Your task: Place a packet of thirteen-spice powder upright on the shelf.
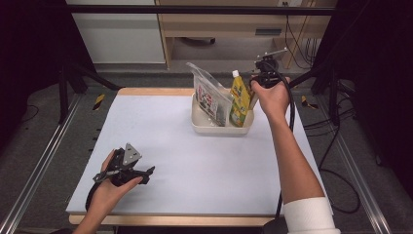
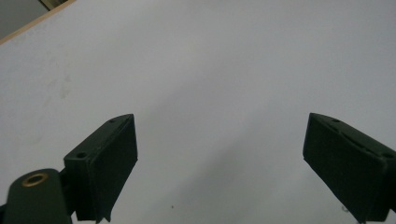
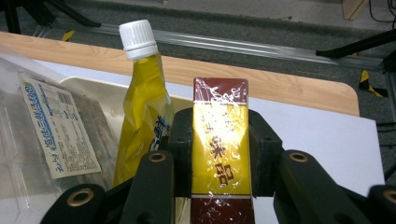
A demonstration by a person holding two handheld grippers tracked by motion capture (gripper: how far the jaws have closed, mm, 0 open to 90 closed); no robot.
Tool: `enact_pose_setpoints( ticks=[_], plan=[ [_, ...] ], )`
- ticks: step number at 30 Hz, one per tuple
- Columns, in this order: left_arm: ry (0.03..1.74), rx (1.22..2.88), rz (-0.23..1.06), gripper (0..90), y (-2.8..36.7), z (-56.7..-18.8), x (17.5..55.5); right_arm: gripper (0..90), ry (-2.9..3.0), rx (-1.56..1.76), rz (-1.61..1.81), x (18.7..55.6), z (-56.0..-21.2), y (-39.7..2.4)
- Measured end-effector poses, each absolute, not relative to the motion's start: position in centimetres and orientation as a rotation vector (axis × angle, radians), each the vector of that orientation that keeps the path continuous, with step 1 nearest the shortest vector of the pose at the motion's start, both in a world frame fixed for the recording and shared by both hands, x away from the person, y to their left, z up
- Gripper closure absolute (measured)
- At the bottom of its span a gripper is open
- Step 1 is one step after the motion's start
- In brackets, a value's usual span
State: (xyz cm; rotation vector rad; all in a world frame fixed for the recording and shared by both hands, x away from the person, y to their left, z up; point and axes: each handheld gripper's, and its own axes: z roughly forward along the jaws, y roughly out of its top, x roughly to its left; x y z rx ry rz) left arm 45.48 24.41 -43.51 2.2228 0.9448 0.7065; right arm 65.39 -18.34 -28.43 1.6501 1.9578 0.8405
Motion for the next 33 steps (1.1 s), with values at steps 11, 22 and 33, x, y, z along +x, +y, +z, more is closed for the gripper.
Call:
enact_pose_setpoints(
  ticks=[11, 22, 33],
  plan=[
    [0.944, 2.227, 0.702, 9.9, 24.4, -43.6, 45.5, 68.0, 1.962, 1.684, 0.811, 65.8, -29.5, -17.9],
    [0.949, 2.233, 0.695, 9.9, 24.3, -43.8, 45.6, 68.0, 1.944, 1.715, 0.777, 66.2, -30.3, -17.8],
    [0.945, 2.242, 0.689, 10.0, 24.2, -43.9, 45.5, 68.0, 1.930, 1.770, 0.776, 66.4, -31.3, -18.2]
  ],
)
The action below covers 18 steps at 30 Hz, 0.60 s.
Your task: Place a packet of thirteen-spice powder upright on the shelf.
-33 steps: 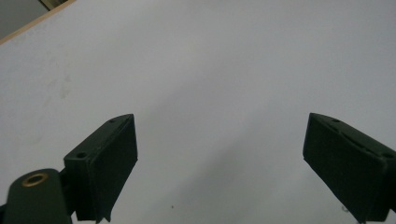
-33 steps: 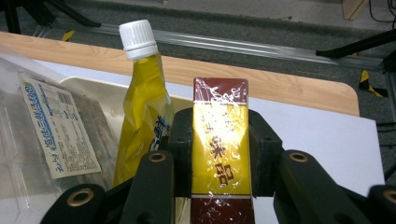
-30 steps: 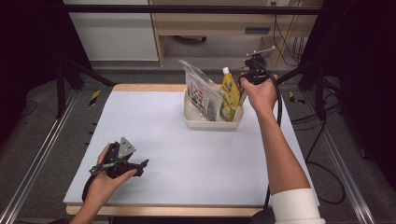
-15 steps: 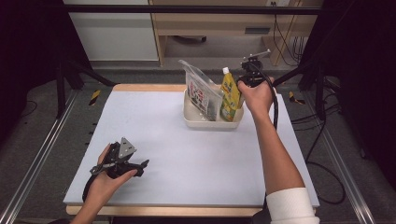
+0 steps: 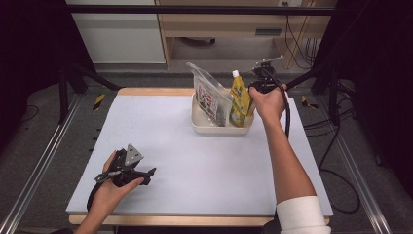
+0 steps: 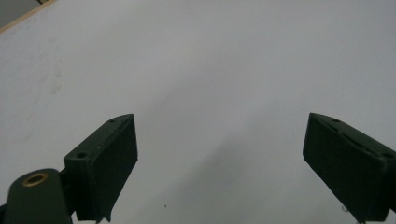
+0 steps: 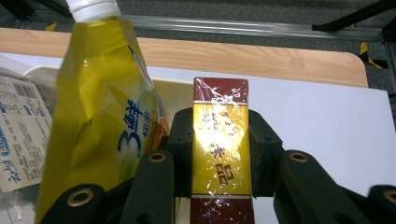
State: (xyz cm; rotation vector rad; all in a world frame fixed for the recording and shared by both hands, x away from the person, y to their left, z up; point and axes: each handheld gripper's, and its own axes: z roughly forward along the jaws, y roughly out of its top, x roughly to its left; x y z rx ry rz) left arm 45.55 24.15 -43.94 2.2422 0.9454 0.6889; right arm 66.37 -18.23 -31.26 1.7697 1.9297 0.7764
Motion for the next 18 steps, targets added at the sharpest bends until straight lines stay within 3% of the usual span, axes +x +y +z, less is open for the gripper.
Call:
enact_pose_setpoints(
  ticks=[18],
  plan=[
    [0.933, 2.251, 0.690, 9.9, 23.90, -43.98, 45.48, 67.7, 1.895, 1.830, 0.740, 66.57, -32.03, -18.04]
  ],
)
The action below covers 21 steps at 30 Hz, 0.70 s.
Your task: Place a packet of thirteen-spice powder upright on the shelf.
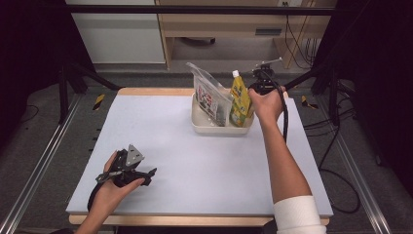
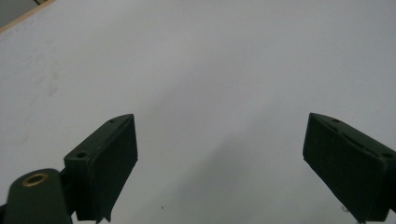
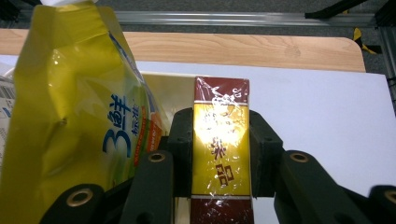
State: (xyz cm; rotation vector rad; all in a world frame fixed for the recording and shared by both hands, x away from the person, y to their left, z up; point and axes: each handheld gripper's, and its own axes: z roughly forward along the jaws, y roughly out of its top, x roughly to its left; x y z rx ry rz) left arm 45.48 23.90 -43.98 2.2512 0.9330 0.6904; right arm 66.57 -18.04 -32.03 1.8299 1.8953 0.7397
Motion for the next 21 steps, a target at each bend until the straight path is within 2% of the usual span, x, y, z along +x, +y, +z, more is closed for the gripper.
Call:
enact_pose_setpoints(
  ticks=[21],
  plan=[
    [0.920, 2.256, 0.698, 10.0, 23.8, -43.9, 45.4, 66.2, 1.893, 1.868, 0.749, 66.6, -33.4, -18.4]
  ],
)
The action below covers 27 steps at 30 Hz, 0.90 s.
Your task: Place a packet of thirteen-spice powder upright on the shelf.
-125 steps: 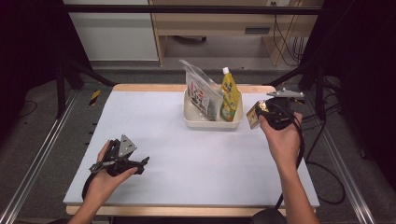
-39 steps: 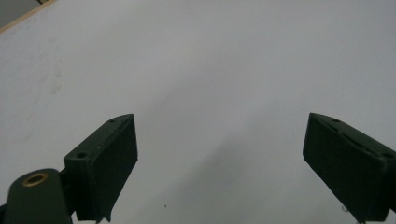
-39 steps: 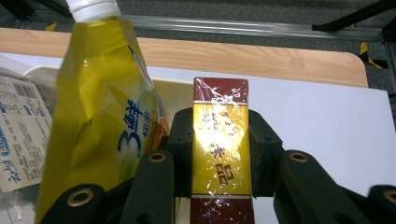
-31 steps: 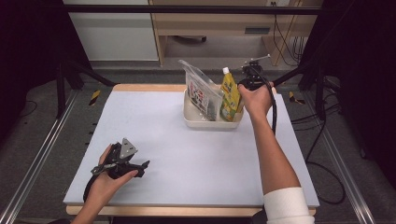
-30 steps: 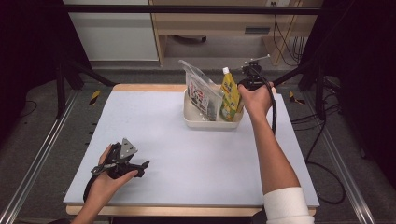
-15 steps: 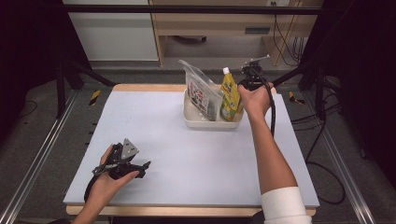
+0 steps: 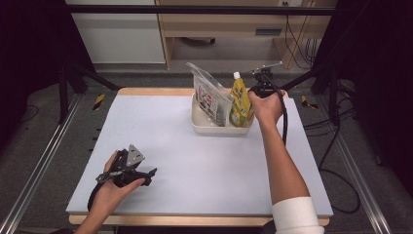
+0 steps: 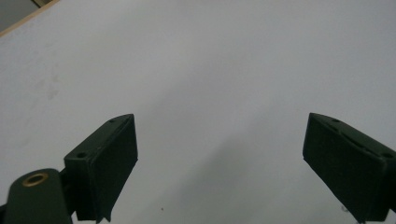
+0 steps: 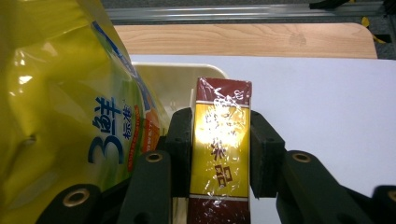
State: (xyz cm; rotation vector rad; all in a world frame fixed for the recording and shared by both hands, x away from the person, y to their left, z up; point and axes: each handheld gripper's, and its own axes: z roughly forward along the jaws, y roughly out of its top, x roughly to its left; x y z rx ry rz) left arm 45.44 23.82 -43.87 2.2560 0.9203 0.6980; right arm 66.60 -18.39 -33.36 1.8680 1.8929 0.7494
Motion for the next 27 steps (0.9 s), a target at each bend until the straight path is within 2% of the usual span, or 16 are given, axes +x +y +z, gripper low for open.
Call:
enact_pose_setpoints(
  ticks=[10, 27],
  plan=[
    [0.920, 2.255, 0.701, 10.0, 24.0, -43.8, 45.4, 61.1, 1.903, 1.835, 0.758, 66.5, -33.4, -18.2],
    [0.911, 2.256, 0.719, 9.9, 24.2, -43.8, 45.7, 60.2, 1.878, 1.673, 0.877, 63.9, -31.0, -19.3]
  ],
)
